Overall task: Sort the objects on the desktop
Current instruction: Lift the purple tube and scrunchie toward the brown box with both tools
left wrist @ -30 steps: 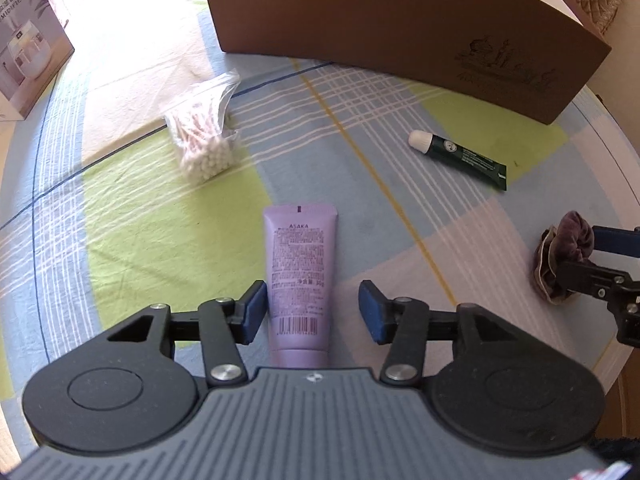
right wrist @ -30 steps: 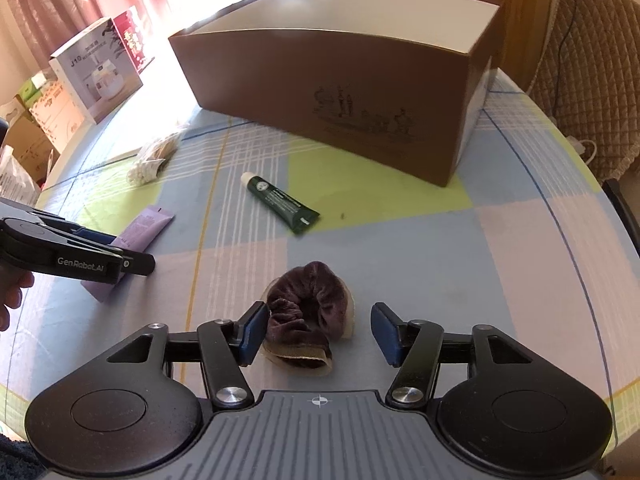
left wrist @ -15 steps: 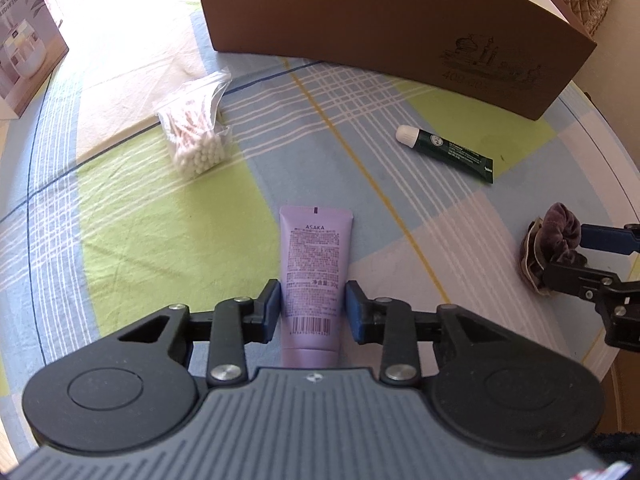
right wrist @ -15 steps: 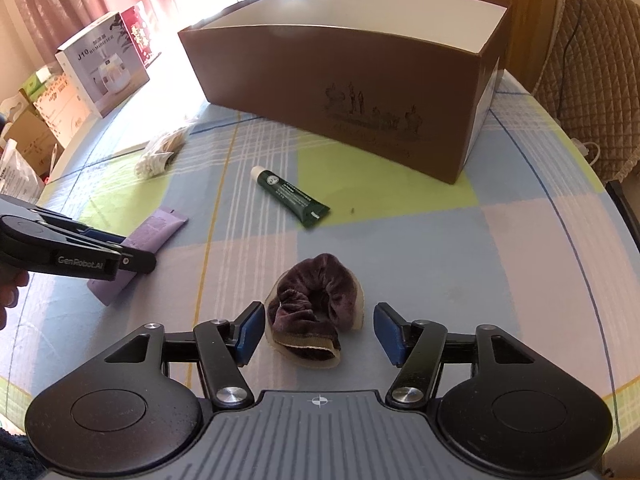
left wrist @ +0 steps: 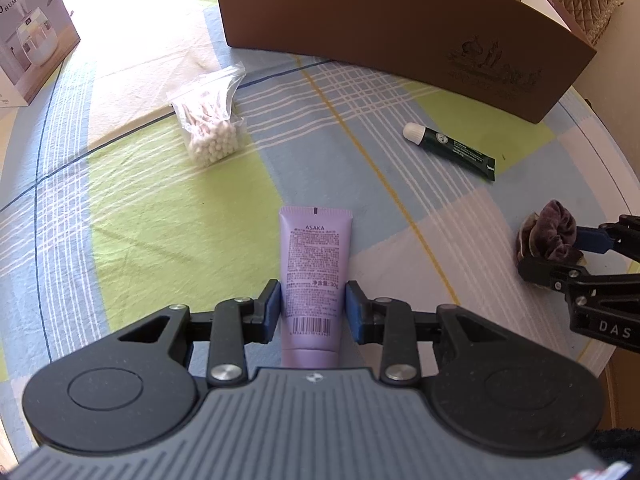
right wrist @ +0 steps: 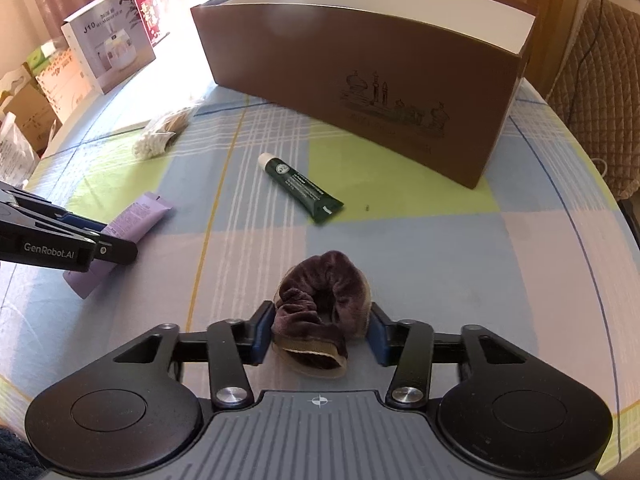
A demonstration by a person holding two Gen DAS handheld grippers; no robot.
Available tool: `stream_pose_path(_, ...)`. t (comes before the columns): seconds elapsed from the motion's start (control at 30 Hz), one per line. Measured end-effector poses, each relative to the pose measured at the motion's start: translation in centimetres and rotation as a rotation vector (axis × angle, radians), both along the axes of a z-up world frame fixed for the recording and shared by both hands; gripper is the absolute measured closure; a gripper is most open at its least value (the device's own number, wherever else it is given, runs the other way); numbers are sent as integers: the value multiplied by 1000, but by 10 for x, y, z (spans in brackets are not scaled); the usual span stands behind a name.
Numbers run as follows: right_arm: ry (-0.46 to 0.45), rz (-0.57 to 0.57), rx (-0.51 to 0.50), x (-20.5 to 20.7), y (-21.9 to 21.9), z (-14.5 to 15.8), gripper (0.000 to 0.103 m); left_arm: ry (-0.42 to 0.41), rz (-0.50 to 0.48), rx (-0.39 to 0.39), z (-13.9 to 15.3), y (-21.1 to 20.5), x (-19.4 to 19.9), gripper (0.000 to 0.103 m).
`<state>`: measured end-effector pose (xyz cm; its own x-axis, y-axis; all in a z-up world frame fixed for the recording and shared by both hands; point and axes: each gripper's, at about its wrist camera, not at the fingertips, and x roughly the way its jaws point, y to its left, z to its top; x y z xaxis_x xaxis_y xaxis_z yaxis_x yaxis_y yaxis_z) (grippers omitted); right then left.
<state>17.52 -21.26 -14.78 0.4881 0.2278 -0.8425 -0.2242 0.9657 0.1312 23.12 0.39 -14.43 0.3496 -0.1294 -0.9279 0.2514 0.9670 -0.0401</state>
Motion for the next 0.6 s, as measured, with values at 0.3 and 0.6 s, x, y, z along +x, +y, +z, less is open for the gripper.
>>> stream_pose_path(0.3, -8, 23, 3, -2, 1, 5, 76, -2, 11, -3, 0, -3, -5, 74)
stream_pose_path(0.6, -30, 33, 48, -3, -1, 22, 77, -45, 15, -30, 16, -2, -13, 74)
